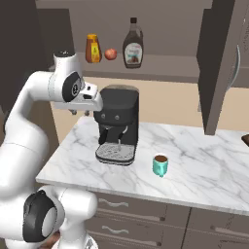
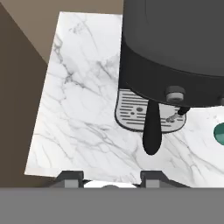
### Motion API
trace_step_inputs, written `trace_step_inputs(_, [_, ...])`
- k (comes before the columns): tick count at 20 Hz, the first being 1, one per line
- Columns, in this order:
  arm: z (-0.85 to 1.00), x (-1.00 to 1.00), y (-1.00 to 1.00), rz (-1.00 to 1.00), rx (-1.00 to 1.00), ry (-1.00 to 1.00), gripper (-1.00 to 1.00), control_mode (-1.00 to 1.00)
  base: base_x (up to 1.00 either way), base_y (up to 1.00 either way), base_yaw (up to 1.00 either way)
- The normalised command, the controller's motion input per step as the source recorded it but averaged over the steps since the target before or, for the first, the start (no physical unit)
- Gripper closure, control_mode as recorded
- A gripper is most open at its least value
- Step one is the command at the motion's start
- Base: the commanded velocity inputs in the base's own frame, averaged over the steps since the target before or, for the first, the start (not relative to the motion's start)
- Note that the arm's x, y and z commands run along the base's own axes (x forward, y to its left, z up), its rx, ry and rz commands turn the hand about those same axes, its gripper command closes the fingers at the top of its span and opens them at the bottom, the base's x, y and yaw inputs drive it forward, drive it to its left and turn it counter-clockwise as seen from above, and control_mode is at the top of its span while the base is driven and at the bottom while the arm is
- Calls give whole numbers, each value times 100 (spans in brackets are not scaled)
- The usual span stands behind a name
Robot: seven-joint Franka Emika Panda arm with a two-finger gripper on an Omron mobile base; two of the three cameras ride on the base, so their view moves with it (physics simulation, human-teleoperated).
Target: Pick the syrup bottle and honey bottle from the cabinet and place them next to the mug.
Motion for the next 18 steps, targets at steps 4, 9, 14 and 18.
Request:
trace_step_inputs(4, [-3, -4, 15, -3, -1, -3, -100, -100, 0, 0, 0])
trace_step_inputs(9, [43, -17, 11, -5, -5, -29, -100, -100, 0, 0, 0])
trace_step_inputs(14, [81, -4, -39, -5, 0, -29, -100, -100, 0, 0, 0])
trace_step_inputs(18, [63, 5, -75, -10, 0, -14, -100, -100, 0, 0, 0])
